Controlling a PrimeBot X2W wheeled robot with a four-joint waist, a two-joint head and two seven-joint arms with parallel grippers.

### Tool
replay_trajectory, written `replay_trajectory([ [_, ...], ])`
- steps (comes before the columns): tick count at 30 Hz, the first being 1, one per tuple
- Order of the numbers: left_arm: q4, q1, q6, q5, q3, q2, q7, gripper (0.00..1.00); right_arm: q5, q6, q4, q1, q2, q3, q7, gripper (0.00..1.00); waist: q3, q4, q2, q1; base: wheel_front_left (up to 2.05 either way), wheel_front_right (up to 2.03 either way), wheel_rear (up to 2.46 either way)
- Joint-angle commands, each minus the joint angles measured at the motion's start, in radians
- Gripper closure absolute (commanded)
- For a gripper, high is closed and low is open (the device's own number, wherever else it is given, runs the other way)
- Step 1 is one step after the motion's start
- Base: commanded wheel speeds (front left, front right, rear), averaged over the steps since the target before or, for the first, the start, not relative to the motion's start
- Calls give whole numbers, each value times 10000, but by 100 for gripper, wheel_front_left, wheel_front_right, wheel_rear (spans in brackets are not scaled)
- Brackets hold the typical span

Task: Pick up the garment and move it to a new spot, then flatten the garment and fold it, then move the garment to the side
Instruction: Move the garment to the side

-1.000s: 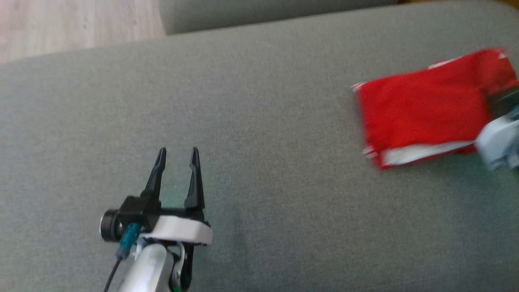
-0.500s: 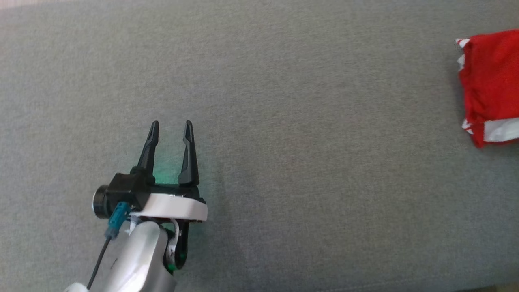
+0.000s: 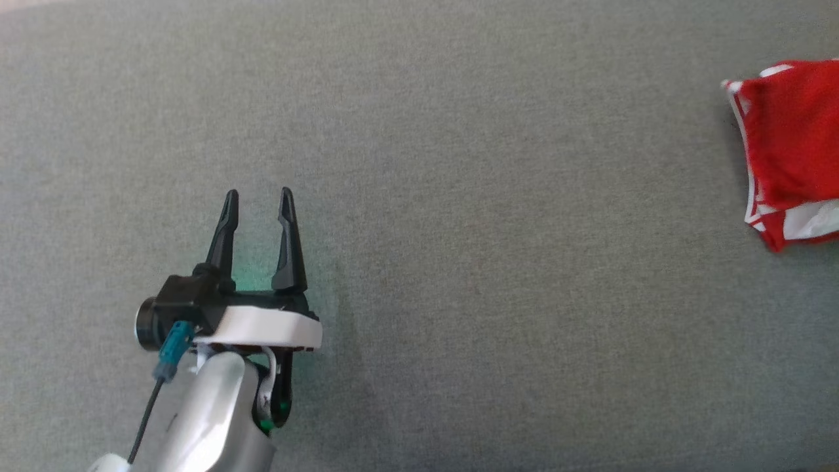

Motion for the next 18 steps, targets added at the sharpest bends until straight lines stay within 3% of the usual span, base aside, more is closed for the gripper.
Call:
replay_trajectory([
  [1, -228, -118, -38, 68, 376, 54, -93, 0, -20, 65, -412, 291, -207, -16, 24, 0, -209, -36, 0, 0, 0, 0, 0],
  [8, -244, 204, 53, -47, 440, 54, -93, 0, 249, 65, -1614, 500, 1136, 281, 63, 0, -1212, -59, 0, 0, 0, 0, 0],
  [18, -646, 929, 239, 316, 701, 56, -93, 0, 2233, 65, -4773, 1637, 4416, 174, -633, 0, -2402, 314, 0, 0, 0, 0, 0],
])
